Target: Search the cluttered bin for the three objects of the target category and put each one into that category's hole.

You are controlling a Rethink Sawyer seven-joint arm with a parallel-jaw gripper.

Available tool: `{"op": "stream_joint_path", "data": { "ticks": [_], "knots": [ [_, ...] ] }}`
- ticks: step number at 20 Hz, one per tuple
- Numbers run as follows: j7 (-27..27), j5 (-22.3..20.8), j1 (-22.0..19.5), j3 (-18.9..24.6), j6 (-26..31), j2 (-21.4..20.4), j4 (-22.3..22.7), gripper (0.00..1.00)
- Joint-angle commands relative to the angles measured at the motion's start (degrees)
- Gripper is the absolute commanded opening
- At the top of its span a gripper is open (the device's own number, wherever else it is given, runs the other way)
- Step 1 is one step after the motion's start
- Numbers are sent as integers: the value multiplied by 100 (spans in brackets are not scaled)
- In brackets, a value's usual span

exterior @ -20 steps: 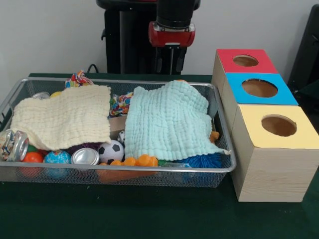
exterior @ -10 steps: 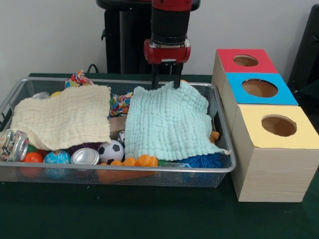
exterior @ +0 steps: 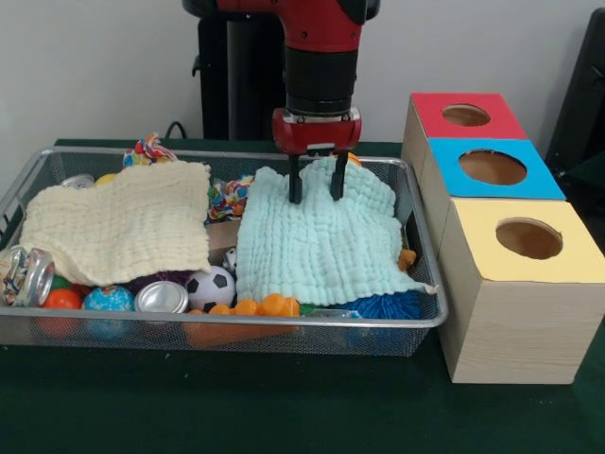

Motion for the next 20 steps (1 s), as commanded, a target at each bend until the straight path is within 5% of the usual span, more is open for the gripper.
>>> {"op": "stream_joint_path", "data": {
  "ticks": [1,11,20],
  "knots": [
    [303,-401,-209,673,-466,505,-798,100],
    [91,-757,-327,861,-190,787,-1035,100],
    [-251,-525,-630,1197,1018,121,-735,100]
  ]
}}
